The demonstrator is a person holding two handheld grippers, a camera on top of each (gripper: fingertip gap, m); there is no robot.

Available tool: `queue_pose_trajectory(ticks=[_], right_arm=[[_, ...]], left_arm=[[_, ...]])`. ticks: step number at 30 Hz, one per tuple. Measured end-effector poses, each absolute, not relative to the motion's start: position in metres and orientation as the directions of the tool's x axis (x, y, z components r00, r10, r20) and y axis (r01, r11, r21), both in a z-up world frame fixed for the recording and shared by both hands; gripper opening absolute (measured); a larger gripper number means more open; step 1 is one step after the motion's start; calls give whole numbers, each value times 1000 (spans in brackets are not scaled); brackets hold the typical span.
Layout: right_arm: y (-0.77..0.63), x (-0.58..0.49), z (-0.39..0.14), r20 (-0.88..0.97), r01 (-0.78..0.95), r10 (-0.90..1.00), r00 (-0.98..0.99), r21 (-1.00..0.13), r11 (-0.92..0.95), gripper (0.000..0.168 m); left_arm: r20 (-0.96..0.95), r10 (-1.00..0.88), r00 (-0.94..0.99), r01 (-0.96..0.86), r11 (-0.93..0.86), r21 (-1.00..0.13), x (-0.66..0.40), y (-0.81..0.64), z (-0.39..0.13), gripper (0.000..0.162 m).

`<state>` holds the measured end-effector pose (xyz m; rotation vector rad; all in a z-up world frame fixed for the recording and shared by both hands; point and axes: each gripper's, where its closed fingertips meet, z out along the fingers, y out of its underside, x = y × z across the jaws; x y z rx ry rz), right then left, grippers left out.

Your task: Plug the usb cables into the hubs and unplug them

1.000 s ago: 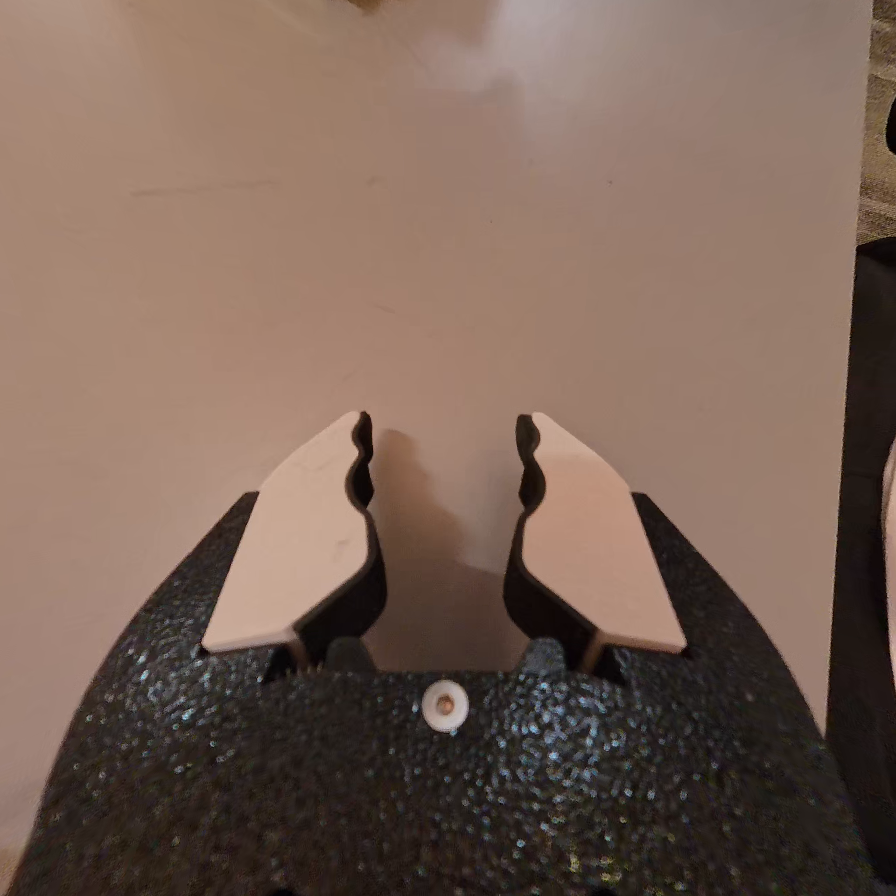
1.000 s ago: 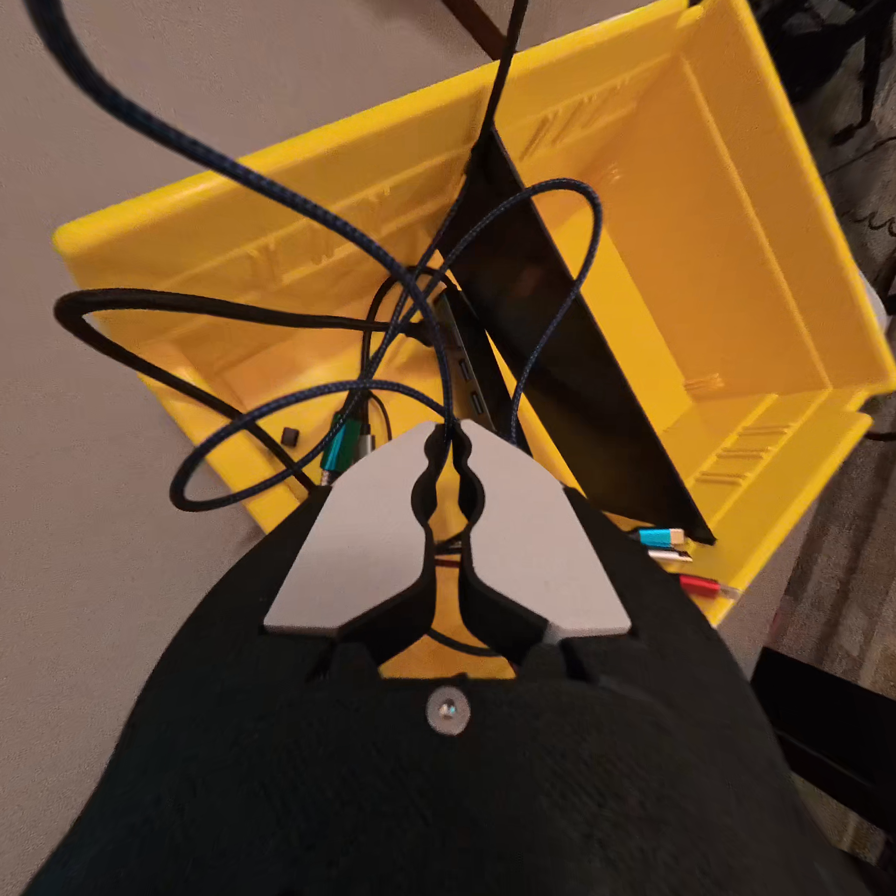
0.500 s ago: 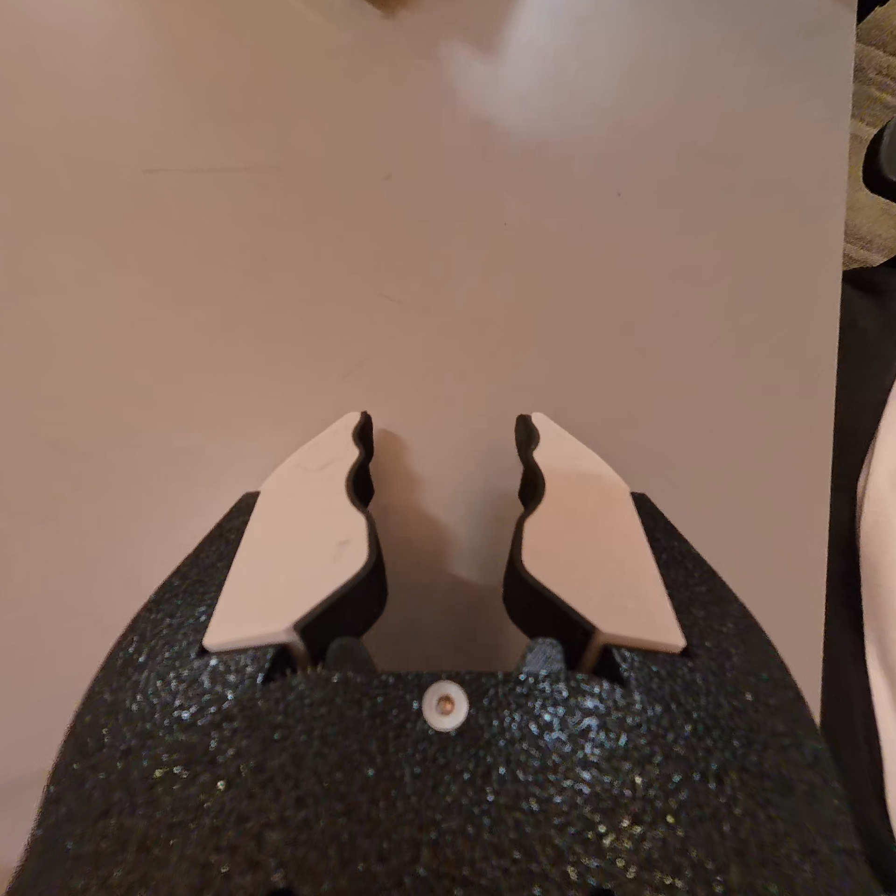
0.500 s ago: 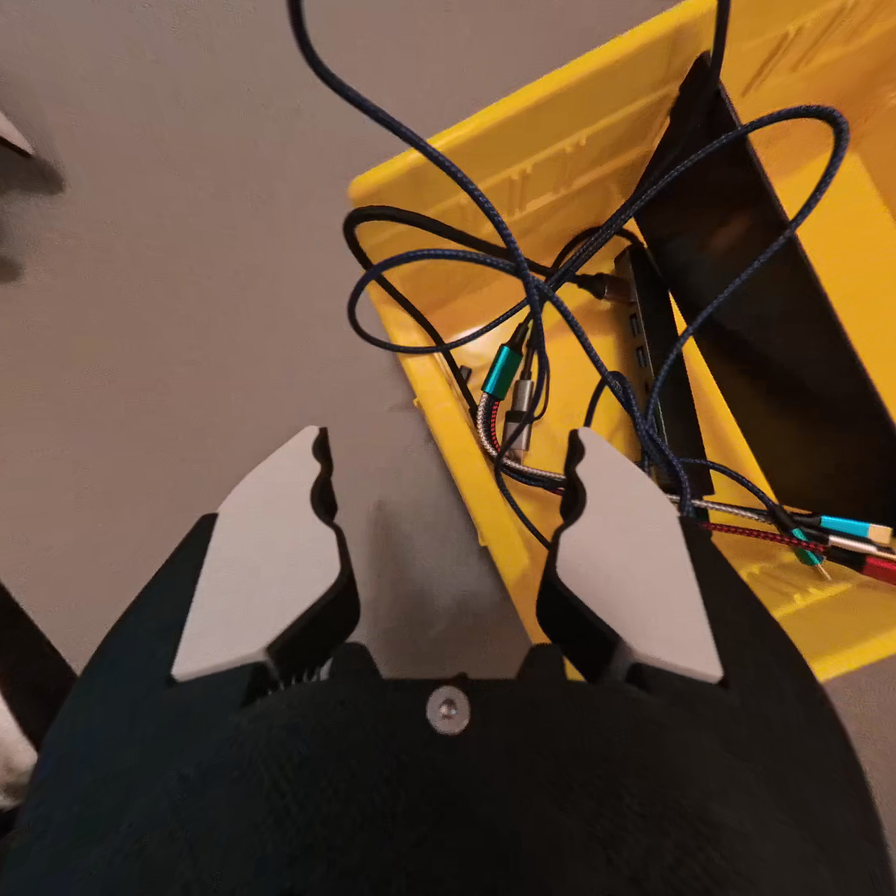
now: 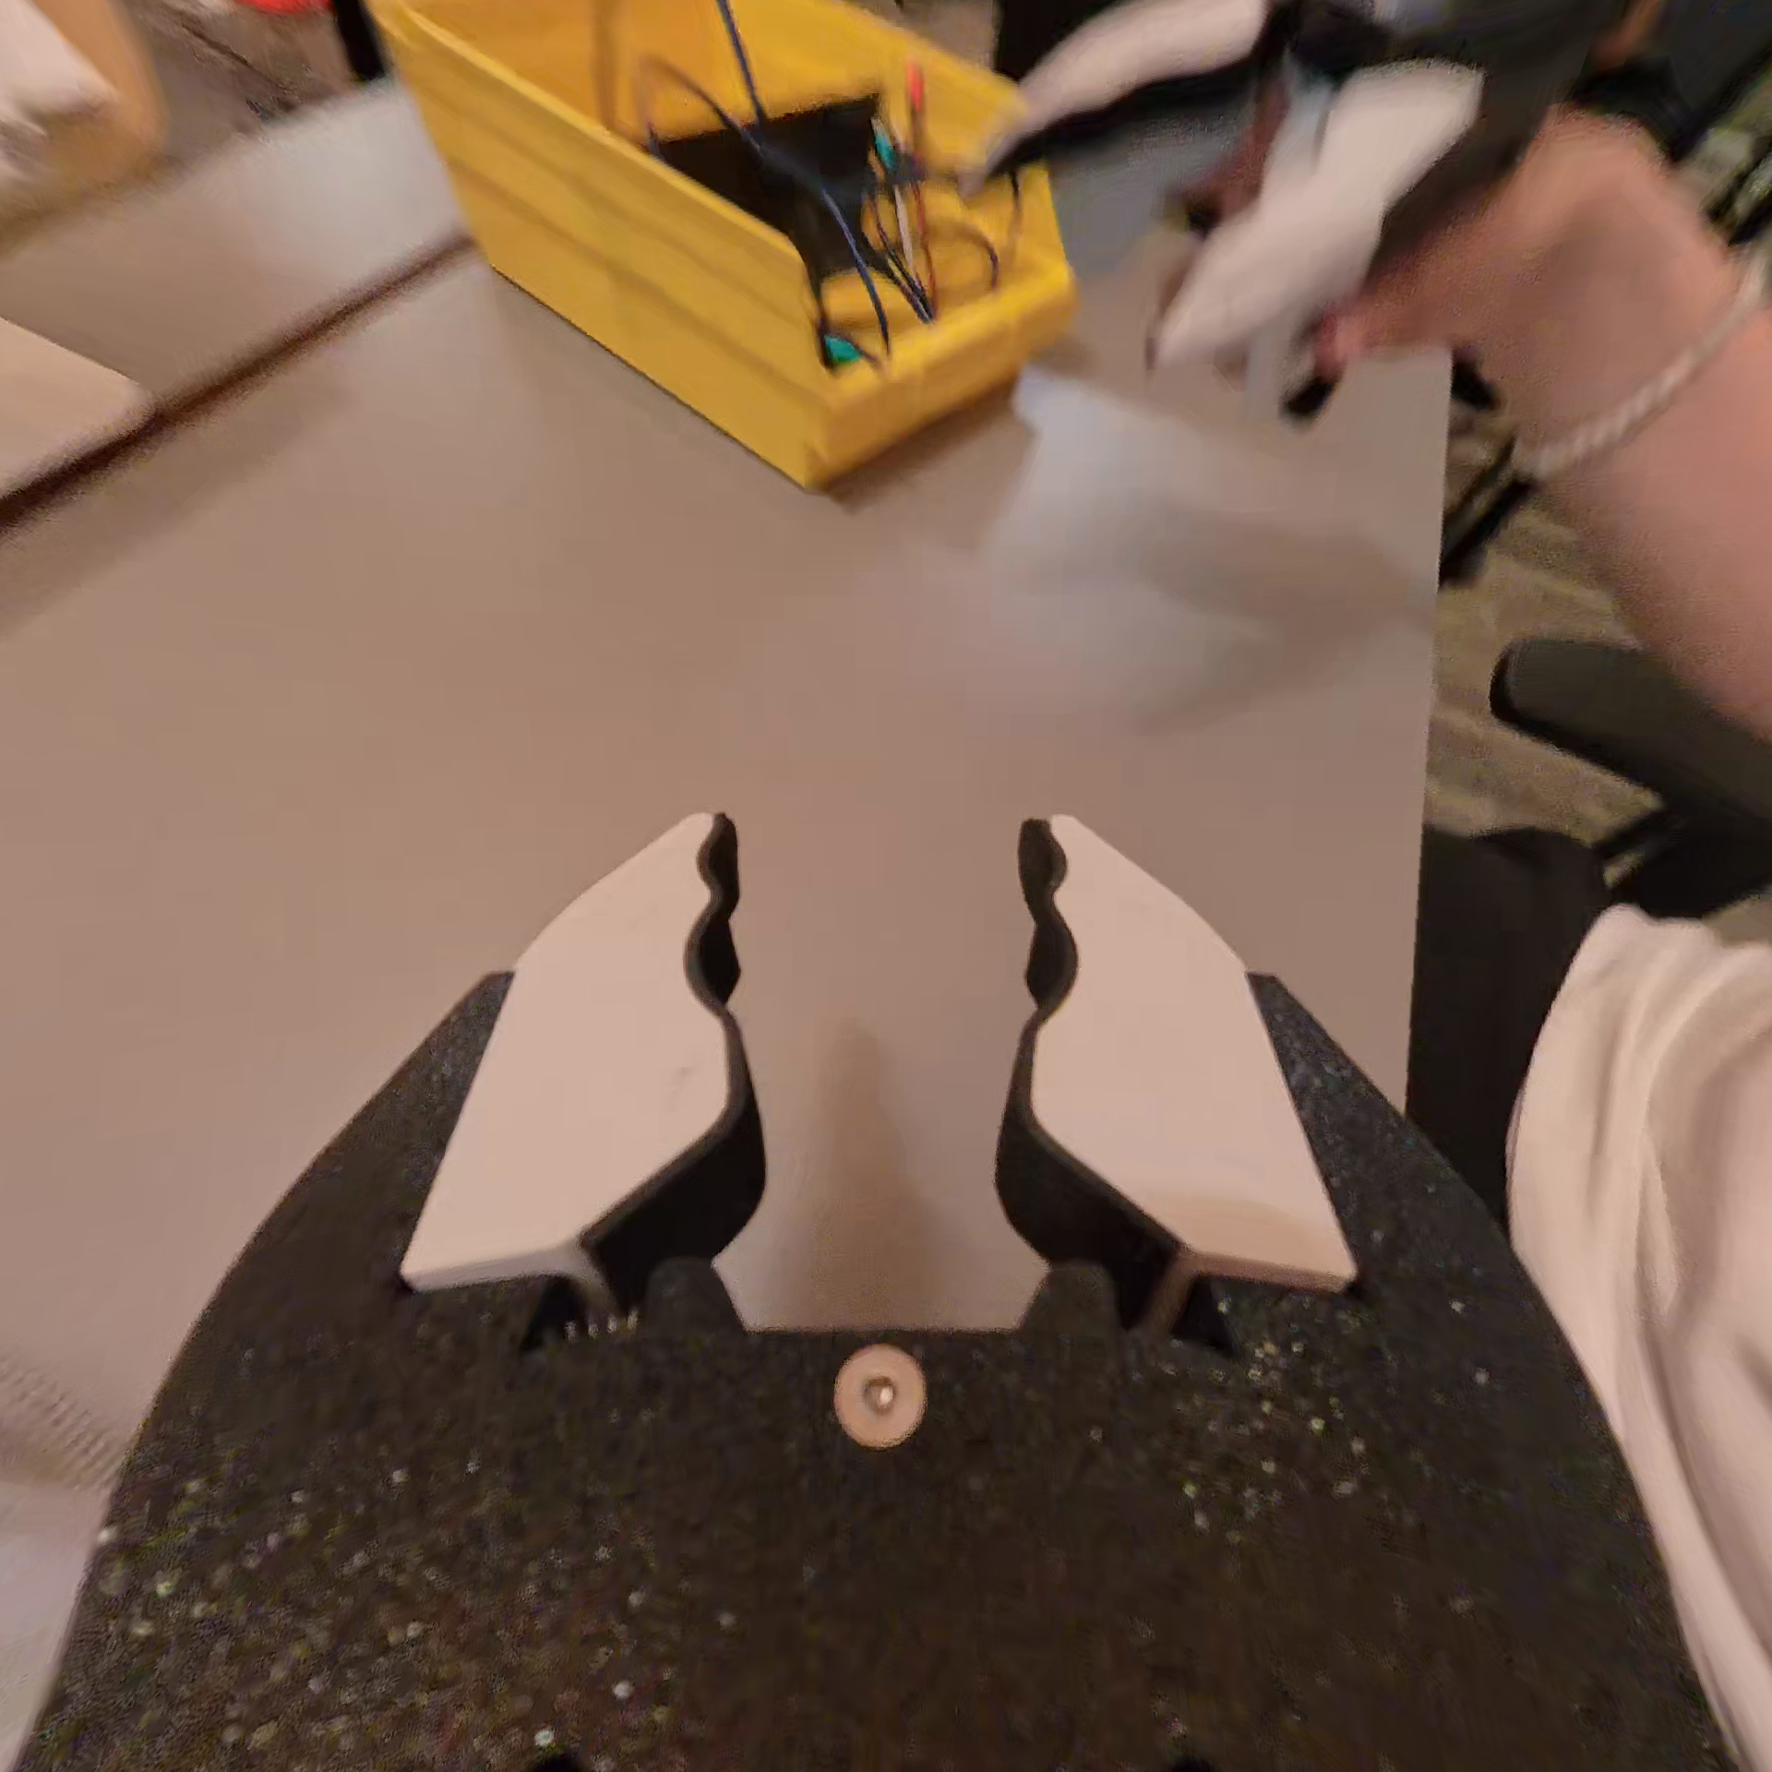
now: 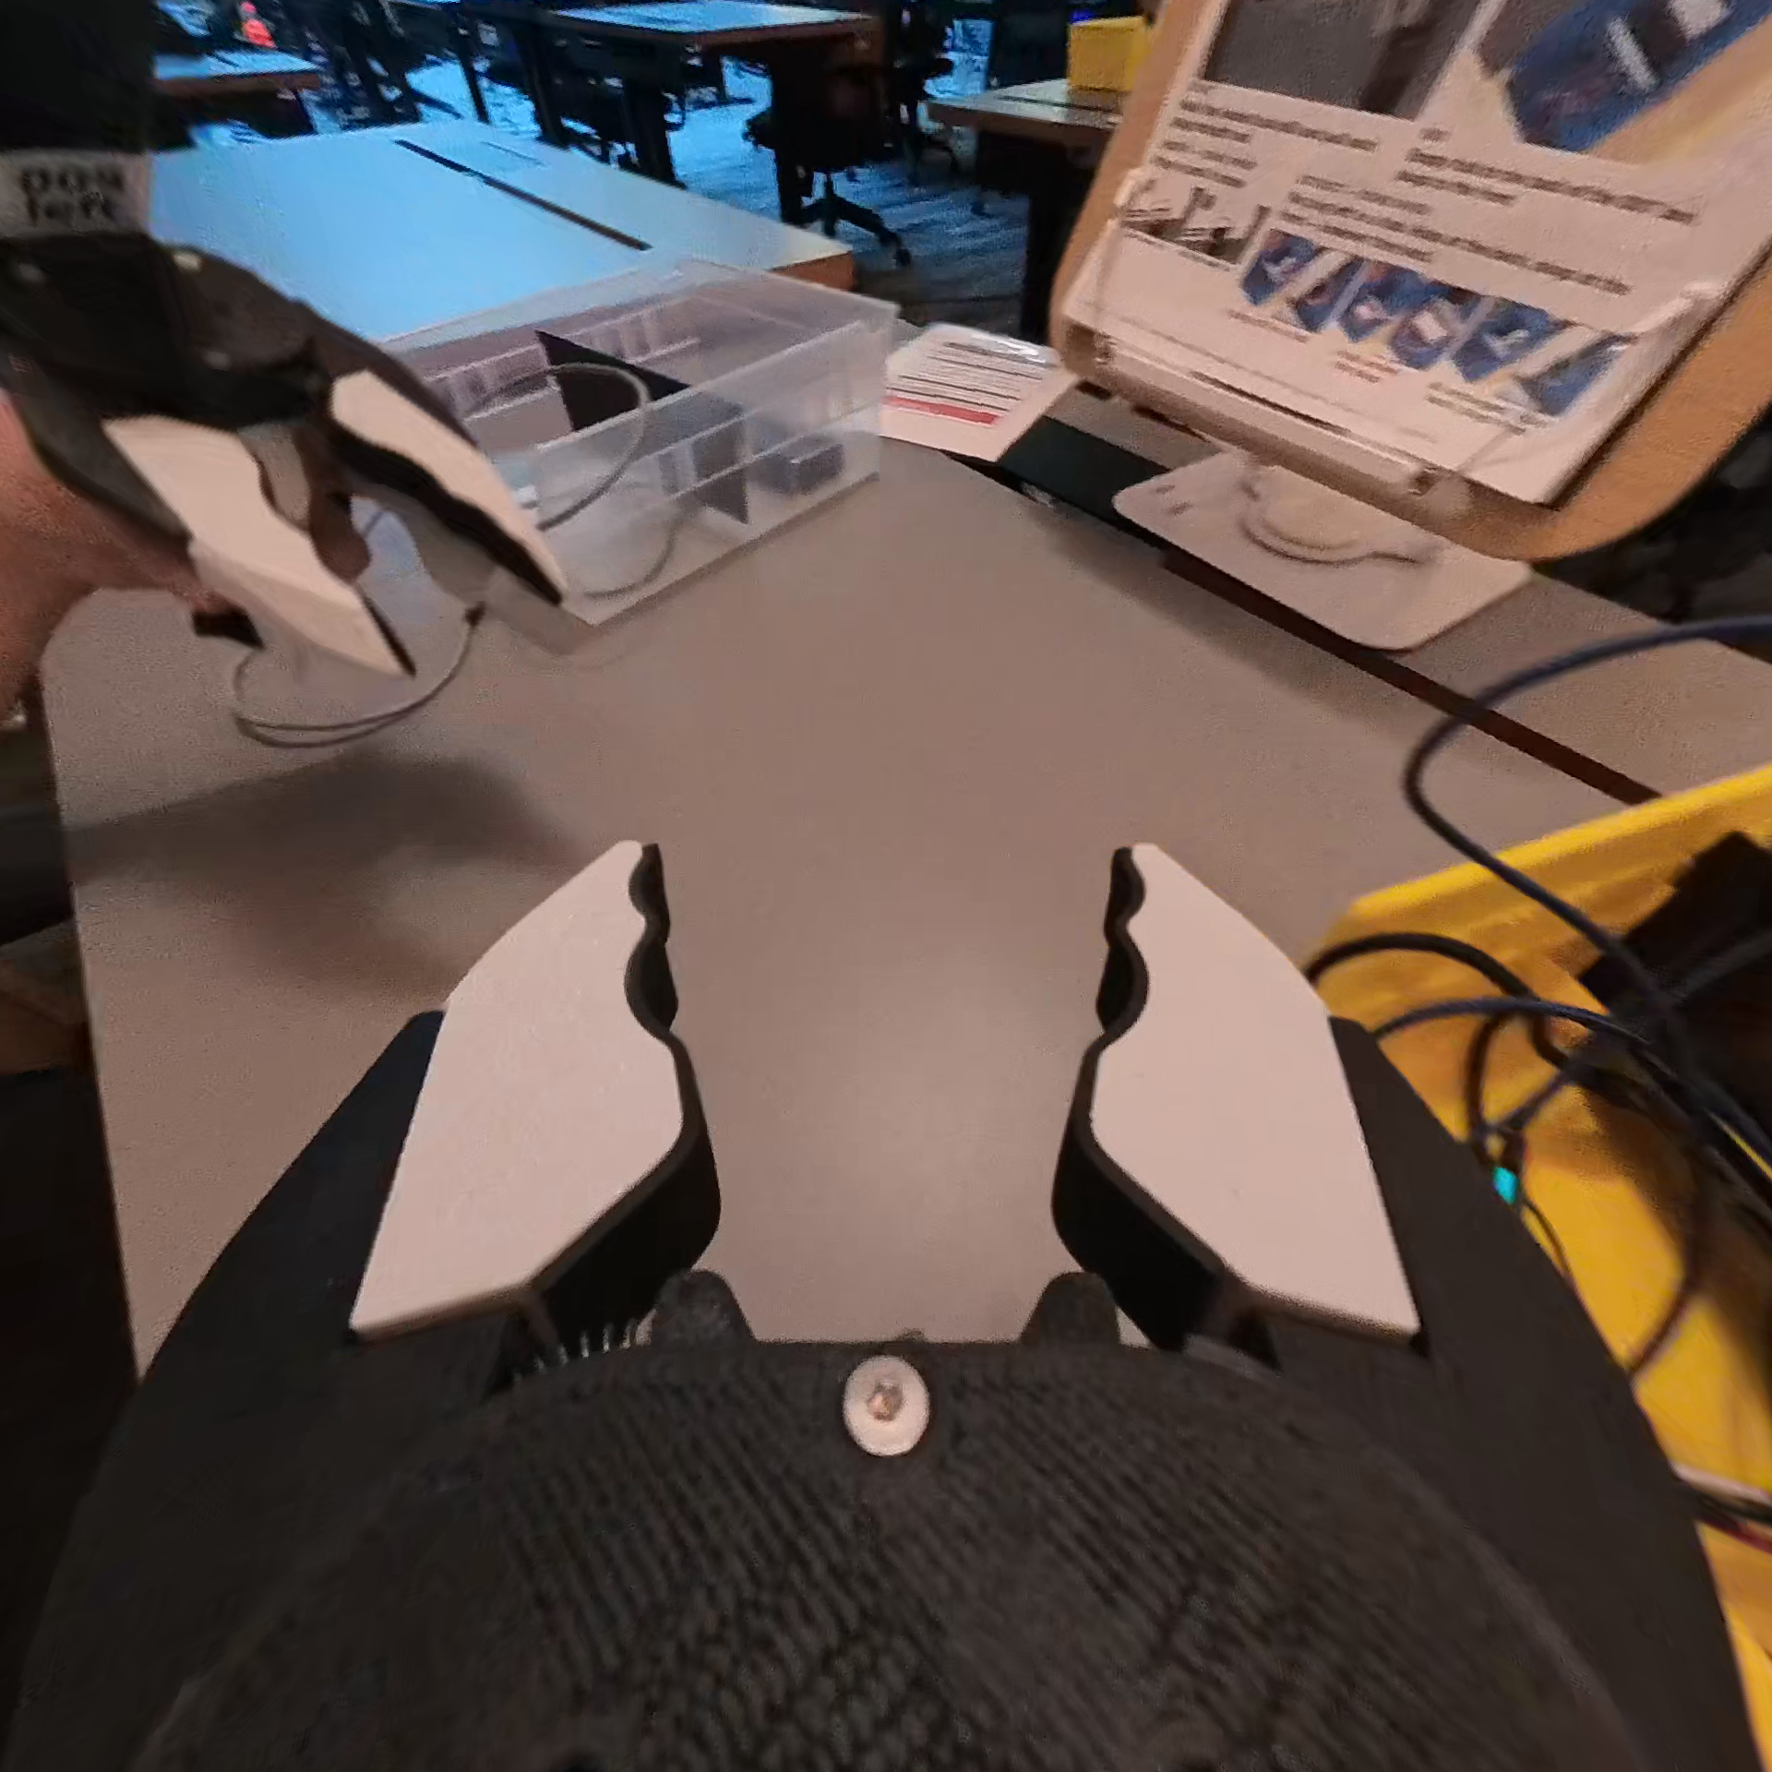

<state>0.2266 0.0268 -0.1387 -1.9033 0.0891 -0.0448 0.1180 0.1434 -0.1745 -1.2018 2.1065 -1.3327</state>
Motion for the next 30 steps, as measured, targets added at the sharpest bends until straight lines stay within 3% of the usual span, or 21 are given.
queue_pose_trajectory(ticks=[5,8,12,15,20,23,29,30], right_arm=[[49,194,-164,112,112,25,993,-903,-414,85],[46,199,-172,174,168,26,984,-880,-445,89],[44,202,-171,128,133,42,991,-906,-401,89],[40,211,-172,136,135,26,990,-901,-413,90],[26,220,-171,98,100,24,995,-919,-382,90],[17,230,-171,71,67,5,997,-927,-369,90],[12,245,-184,14,6,-18,1000,-924,-382,90],[12,246,-189,12,5,-16,1000,-918,-397,91]], left_arm=[[6,-936,-352,-434,157,-887,99,239,-124,52],[-176,-966,-188,-584,254,-771,93,338,-111,59],[-363,-903,-231,-727,408,-552,112,440,-103,67],[-330,-871,-363,-791,476,-385,130,480,-124,72],[-194,-849,-492,-817,527,-233,157,512,-187,74],[-237,-804,-545,-808,579,-107,165,538,-228,77],[-172,-776,-608,-788,616,8,166,548,-284,79],[-130,-792,-597,-796,604,-21,168,544,-287,84]])
